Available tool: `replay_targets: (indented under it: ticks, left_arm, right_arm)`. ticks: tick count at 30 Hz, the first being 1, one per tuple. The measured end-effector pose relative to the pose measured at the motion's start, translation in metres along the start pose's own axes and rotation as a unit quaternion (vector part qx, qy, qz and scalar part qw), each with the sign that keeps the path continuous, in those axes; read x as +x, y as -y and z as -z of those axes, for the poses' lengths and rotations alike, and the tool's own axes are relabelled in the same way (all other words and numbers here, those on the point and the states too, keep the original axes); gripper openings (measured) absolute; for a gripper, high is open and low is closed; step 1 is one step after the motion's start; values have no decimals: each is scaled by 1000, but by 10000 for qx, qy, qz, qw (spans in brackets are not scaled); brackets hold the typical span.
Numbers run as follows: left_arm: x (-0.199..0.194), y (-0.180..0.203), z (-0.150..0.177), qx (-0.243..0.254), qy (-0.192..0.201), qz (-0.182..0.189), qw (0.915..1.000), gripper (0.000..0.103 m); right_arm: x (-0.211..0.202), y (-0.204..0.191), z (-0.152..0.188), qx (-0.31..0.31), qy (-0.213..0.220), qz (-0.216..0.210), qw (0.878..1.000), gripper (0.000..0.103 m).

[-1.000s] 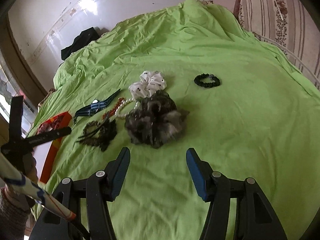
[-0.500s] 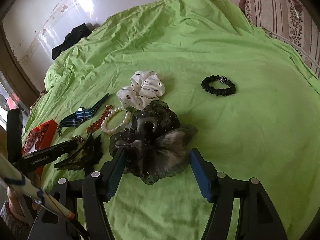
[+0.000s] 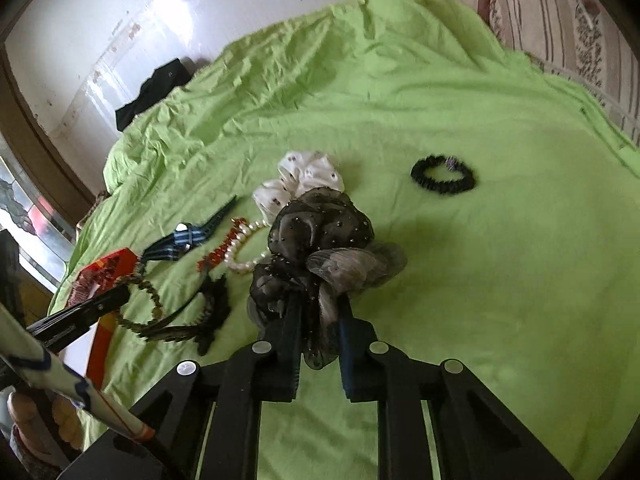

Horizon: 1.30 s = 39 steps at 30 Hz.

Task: Organize jewelry
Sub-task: 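Grasp the leopard hair tie with the left tool while the right tool grasps the grey scrunchie, then carry the hair tie and grey scrunchie into the tray and release both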

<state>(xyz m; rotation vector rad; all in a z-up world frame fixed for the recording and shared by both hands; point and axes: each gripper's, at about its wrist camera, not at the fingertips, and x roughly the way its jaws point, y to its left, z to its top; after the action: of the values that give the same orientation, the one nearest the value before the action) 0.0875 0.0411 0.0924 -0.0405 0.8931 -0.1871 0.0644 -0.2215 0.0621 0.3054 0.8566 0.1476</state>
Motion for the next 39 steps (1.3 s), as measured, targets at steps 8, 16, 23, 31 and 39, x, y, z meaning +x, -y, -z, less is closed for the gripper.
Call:
replay_targets:
  ticks: [8, 16, 23, 31, 39]
  left_arm:
    - [-74, 2, 13, -72, 417, 17, 9991, 6]
    - [-163, 8, 22, -84, 913, -133, 9957, 6]
    - [-258, 14, 12, 188, 1501, -408, 9877, 6]
    - [-326, -38, -16, 155, 1804, -1013, 9783, 6]
    - [-285, -125, -23, -115, 1513, -1878, 9704, 6]
  right_arm:
    - [-52, -24, 15, -283, 292, -121, 9991, 16]
    - [-110, -76, 21, -859, 752, -532, 9920, 16]
    - [-166, -133, 10, -1266, 1181, -1202, 9775, 16]
    - [-178, -212, -11, -1545, 985, -2124, 9599, 16]
    - [-115, -299, -22, -1717, 286, -2291, 9577, 16]
